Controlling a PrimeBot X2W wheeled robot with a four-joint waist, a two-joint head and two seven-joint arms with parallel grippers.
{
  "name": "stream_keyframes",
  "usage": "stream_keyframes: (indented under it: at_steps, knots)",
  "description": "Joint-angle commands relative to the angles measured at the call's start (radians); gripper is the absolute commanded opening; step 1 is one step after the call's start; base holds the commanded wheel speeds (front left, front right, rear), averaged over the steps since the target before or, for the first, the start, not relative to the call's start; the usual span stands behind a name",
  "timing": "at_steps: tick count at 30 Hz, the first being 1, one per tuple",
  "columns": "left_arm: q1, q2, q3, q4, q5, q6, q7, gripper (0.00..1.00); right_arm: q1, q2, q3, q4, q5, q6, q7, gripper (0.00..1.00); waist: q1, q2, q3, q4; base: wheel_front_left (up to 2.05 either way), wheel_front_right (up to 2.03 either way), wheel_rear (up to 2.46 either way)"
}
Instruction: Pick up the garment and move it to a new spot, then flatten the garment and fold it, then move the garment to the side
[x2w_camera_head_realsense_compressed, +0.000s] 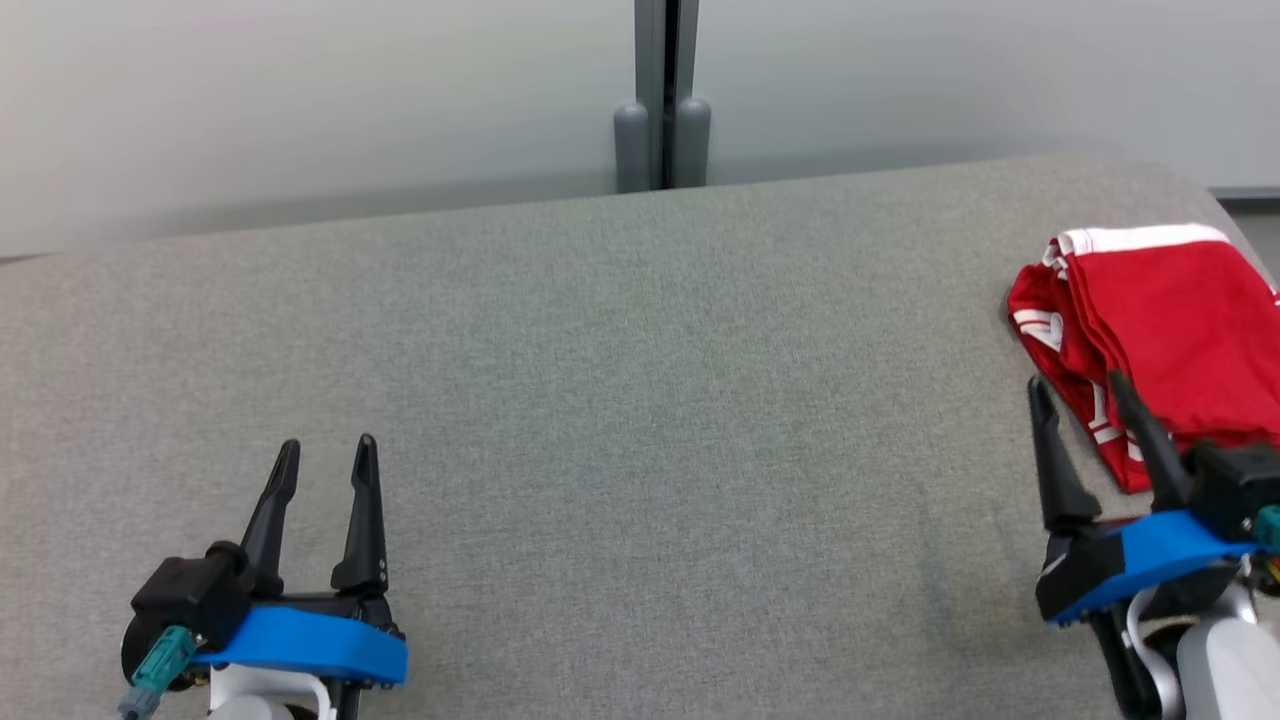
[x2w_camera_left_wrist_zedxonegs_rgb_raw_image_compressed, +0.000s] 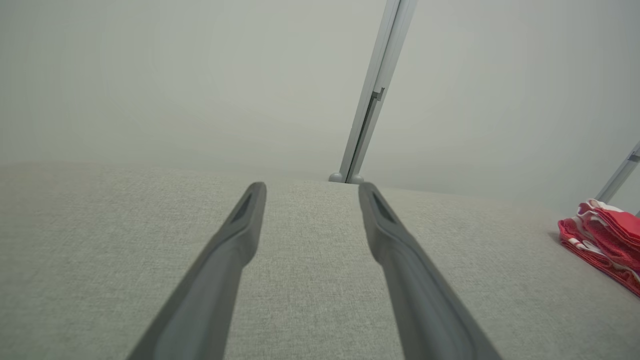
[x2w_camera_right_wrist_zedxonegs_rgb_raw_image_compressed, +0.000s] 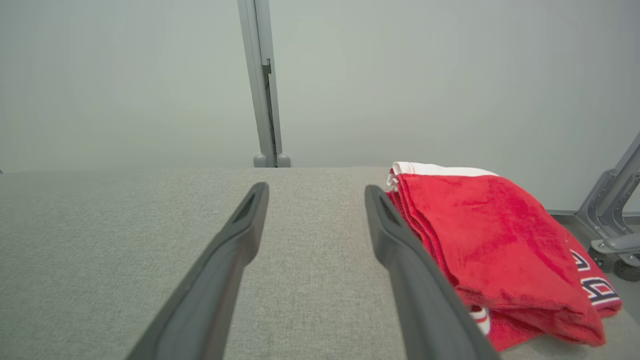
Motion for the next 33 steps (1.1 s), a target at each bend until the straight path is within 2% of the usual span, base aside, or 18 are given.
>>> stream_keyframes:
  at_steps: [1,5,14,23,33]
  knots:
    - [0.012,0.0,0.007,0.007,0.0,0.003,-0.004,1.0,0.028,0.002,-0.002,-0.008,0.005,0.0,0.002,1.0,0.0003,0.0,-0.03,0.011,0.0,0.0,0.0]
    - [0.039,-0.002,0.018,0.03,0.001,0.003,-0.004,1.0,0.092,0.036,-0.002,-0.032,0.025,0.0,-0.014,1.0,0.0003,0.0,-0.065,0.031,0.0,0.0,0.0]
    - [0.086,-0.004,0.046,0.063,-0.01,0.003,-0.004,1.0,0.171,0.052,0.0,-0.067,0.019,0.0,0.006,1.0,0.0003,0.0,-0.11,0.068,0.0,0.0,0.0]
    - [0.102,-0.011,0.043,0.084,-0.005,-0.004,-0.004,1.0,0.188,0.066,-0.012,-0.046,0.008,0.0,0.003,1.0,0.0003,0.0,-0.129,0.099,0.0,0.0,0.0]
    - [0.1,-0.013,0.05,0.092,-0.002,-0.009,-0.004,1.0,0.196,0.074,-0.019,-0.035,0.006,0.0,0.001,1.0,0.0003,0.0,-0.136,0.102,0.0,0.0,0.0]
